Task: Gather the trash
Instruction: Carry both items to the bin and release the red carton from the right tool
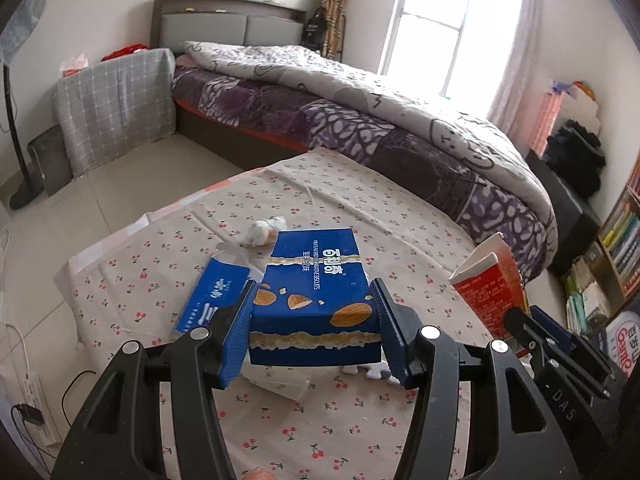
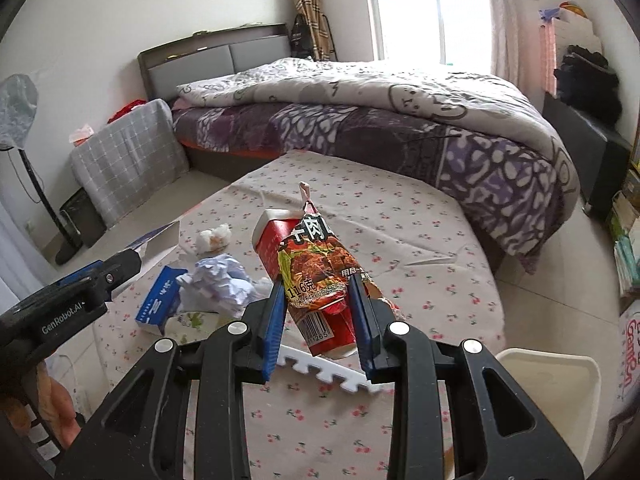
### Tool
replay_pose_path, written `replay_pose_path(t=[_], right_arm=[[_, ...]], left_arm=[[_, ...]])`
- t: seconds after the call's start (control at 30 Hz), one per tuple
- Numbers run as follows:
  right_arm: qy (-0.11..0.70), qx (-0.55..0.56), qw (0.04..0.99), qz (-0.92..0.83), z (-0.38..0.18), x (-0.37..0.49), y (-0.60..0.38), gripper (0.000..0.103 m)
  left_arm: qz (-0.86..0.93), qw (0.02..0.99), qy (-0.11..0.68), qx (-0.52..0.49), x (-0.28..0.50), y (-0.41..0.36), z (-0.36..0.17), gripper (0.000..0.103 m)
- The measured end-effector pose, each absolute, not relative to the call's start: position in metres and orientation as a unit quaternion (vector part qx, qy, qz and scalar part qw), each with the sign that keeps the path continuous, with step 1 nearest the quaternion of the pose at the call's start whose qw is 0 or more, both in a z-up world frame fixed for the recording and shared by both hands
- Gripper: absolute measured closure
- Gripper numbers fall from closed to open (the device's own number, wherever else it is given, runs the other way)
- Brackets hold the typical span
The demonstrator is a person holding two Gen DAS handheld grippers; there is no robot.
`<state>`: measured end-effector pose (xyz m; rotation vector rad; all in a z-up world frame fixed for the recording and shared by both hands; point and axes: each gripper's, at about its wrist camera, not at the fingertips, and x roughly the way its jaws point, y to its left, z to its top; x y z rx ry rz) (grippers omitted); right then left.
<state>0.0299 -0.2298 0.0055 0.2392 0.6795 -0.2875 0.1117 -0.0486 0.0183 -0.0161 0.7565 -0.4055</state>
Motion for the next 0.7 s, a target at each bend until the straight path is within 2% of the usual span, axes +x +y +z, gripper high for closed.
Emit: replay_pose_path(t=[0.7], right_arm=[[0.347, 0.138, 0.902, -0.218, 0.006, -0.017, -0.286, 0.073]], left_arm=[[-0.267, 0.893, 0.36, 0.043, 0.072, -0.113, 0.012, 0.047]])
